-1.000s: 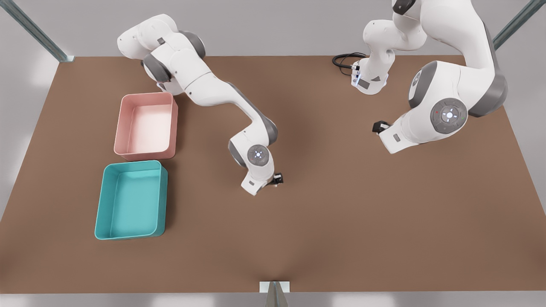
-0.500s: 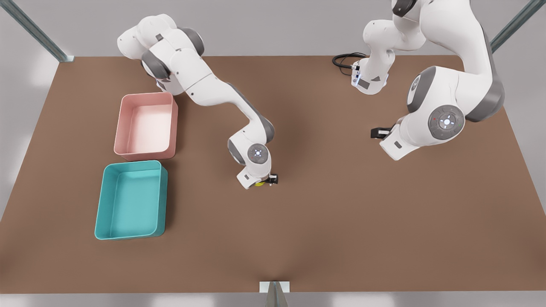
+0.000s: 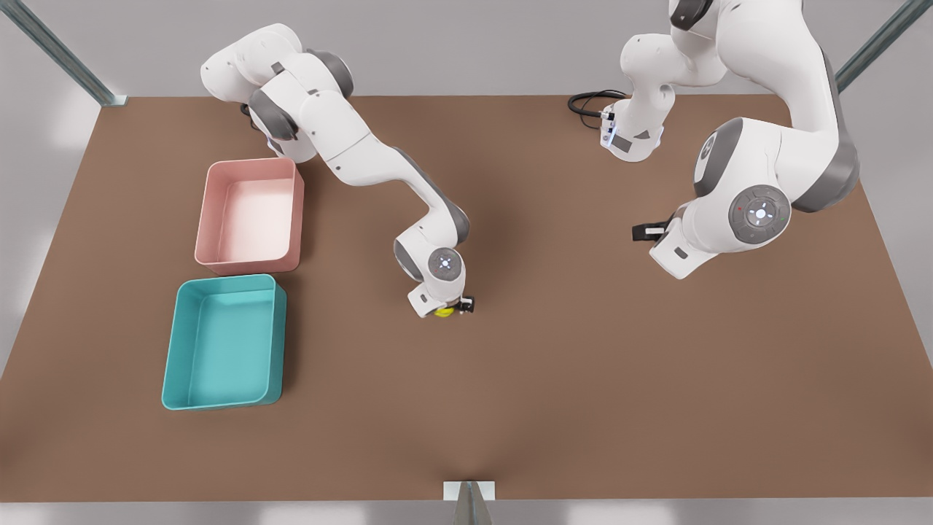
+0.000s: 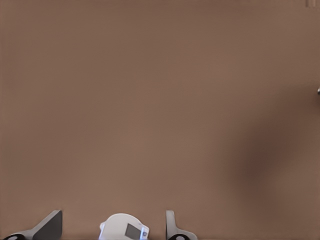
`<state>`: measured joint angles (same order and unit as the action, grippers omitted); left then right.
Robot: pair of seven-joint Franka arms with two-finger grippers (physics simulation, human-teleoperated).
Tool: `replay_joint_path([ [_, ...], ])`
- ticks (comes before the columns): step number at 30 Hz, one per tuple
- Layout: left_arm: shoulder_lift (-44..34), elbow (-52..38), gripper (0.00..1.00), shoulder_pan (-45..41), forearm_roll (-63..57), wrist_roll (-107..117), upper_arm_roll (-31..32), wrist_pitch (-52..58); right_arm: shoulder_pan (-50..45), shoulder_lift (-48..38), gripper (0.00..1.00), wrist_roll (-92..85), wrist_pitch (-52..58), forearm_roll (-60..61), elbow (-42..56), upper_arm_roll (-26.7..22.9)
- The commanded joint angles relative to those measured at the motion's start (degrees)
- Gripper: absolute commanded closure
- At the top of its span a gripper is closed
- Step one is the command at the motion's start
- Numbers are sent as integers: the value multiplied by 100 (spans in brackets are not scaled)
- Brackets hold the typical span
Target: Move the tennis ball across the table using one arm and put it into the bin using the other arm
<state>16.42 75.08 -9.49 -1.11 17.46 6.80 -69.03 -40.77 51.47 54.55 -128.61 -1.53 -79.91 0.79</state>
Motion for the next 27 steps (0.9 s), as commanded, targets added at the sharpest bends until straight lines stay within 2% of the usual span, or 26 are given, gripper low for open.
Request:
replay_joint_path([
  [1,-7,-2,0,0,-3,390,5,4,-1,-6,0,443,-164,3,-42,0],
  [4,2,-2,0,0,-3,390,-3,-5,-1,-6,1,443,-261,3,-121,0],
  [5,2,-2,0,0,-3,390,5,-5,-1,-6,10,443,-269,3,-121,0],
  [6,2,-2,0,-18,-3,399,6,-5,-1,-14,14,443,-269,3,-121,9],
  [8,-7,-2,0,-9,-3,399,-3,-5,-10,-23,14,443,-269,3,-113,26],
  [9,2,-11,0,-9,-3,399,6,-5,-10,-32,19,364,-269,3,-113,79],
  [11,-7,-2,0,-9,-3,399,6,-5,-1,-67,40,276,-269,12,-121,105],
  [12,2,-11,0,-9,-3,399,5,-5,-1,-67,45,267,-269,12,-113,105],
  [17,-7,-11,0,0,-3,399,-3,4,324,-524,48,-348,-182,56,-95,114],
  [21,-7,-11,0,-9,-3,399,-3,4,1256,-963,48,-3001,486,-23,-51,0],
  [23,-7,-11,0,-18,-3,399,6,4,1677,-1139,48,-4733,908,-225,-7,-395],
  [24,-7,-11,0,-18,-3,399,6,4,1792,-1183,48,-5101,1074,-234,-7,-527],
  [26,2,-11,0,-18,-3,399,6,4,1819,-1262,48,-5902,1330,-225,-25,-1238],
  [27,-7,-11,0,-18,-3,399,-3,4,1888,-1262,48,-6087,1339,-217,-33,-1380],
])
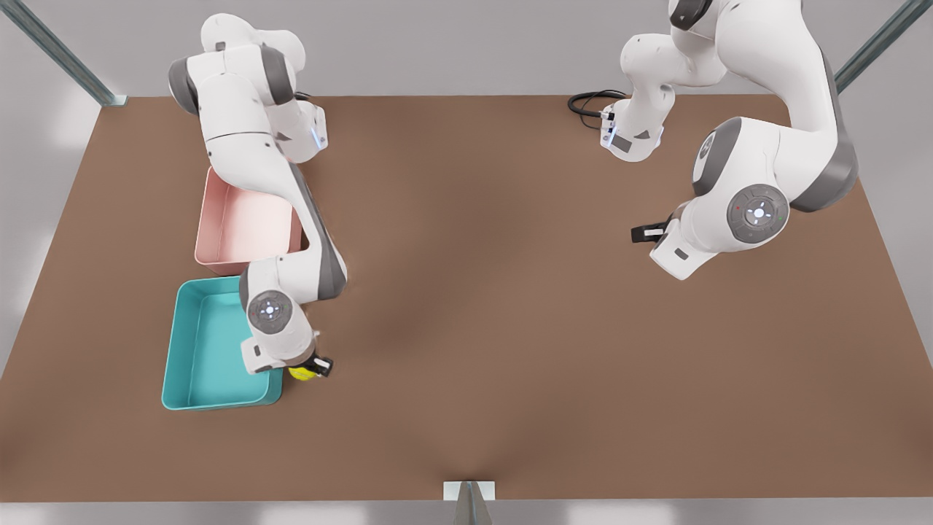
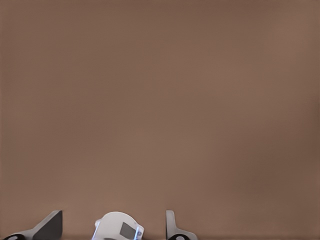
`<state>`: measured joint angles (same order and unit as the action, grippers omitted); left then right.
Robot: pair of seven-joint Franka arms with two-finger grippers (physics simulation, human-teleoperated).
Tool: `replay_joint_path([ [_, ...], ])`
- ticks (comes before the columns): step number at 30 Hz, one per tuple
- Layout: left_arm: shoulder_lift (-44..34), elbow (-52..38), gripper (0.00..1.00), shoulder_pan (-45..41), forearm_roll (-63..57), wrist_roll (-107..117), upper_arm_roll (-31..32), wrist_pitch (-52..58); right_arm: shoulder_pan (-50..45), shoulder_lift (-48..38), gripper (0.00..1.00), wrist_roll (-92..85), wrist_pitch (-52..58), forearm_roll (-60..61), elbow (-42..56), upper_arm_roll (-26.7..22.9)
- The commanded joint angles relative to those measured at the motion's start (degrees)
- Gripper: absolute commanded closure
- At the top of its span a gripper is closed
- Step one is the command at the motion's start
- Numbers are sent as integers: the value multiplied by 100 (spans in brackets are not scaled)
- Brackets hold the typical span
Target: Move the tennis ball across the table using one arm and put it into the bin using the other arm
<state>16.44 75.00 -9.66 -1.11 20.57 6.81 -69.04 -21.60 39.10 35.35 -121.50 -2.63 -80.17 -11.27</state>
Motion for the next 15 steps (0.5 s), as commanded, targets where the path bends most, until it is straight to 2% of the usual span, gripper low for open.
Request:
replay_joint_path([
  [1,-9,-3,0,-1,-3,87,4,5,217,-7,48,-4369,627,-106,10,-182],
  [8,52,-82,0,140,648,79,-13,-285,982,186,47,-4440,531,52,10,-173],
  [9,140,-135,0,140,639,70,-13,-382,1026,212,15,-4458,531,96,11,-182],
  [10,140,-179,0,140,647,79,-13,-356,1070,221,0,-4457,522,87,11,-173],
  [15,122,-275,0,325,806,79,-13,-241,1105,195,0,-4475,557,96,2,-173],
])
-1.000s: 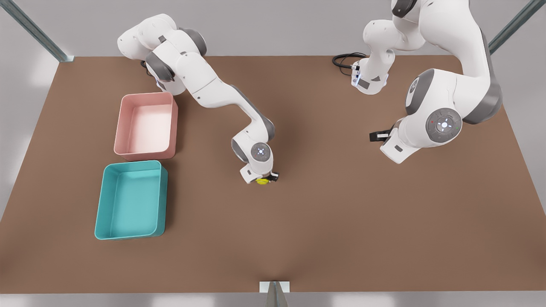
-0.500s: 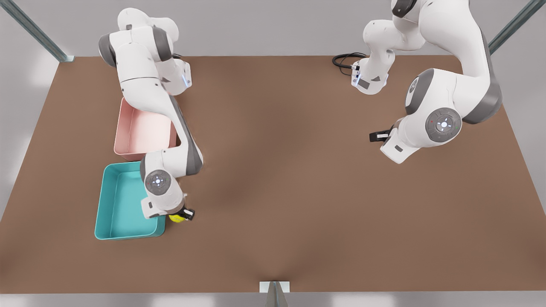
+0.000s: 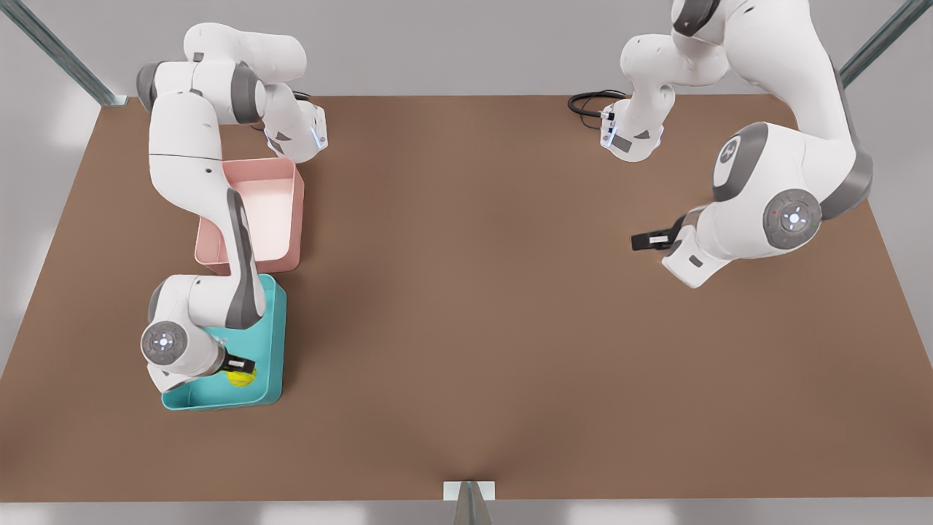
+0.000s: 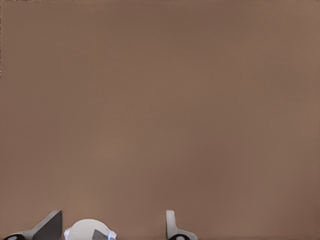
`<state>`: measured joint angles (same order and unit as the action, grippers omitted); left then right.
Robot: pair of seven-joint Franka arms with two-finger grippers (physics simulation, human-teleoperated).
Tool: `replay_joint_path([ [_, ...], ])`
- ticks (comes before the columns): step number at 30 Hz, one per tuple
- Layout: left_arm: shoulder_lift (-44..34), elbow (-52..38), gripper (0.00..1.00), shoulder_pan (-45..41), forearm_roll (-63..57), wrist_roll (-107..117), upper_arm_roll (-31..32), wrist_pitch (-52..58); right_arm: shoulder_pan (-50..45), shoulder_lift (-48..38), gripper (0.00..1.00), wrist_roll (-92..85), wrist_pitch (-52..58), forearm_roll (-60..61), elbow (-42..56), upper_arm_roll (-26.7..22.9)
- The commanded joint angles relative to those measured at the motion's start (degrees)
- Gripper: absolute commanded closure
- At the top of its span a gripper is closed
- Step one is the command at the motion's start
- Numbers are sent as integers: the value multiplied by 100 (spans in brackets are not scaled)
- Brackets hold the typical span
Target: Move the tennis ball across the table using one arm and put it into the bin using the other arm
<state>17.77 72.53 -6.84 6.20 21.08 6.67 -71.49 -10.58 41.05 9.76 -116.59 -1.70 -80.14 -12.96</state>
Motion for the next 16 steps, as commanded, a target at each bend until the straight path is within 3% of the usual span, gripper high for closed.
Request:
replay_joint_path([
  [1,-11,-28,0,25,66,46,10,-5,-14,-106,0,-1881,207,240,25,4],
  [4,-20,-37,0,42,57,46,10,223,-128,-677,0,-1863,1525,337,253,48],
  [7,-20,-89,0,51,48,28,-16,215,-682,-1557,0,-721,3326,205,841,30],
  [8,-20,-177,0,78,57,28,-8,223,-507,-1749,0,-344,3854,179,1045,302],
  [9,-2,-177,0,78,66,37,-8,223,20,-2179,0,-141,3855,-207,712,1057],
  [10,-2,-177,0,86,66,37,-8,223,381,-2830,0,-114,3802,-278,52,1489],
  [13,-2,-177,0,86,66,37,1,223,610,-3420,0,-114,3609,-208,-599,1516],
  [16,7,-160,0,86,75,46,1,223,619,-3464,0,-114,3652,-217,-608,1516],
])
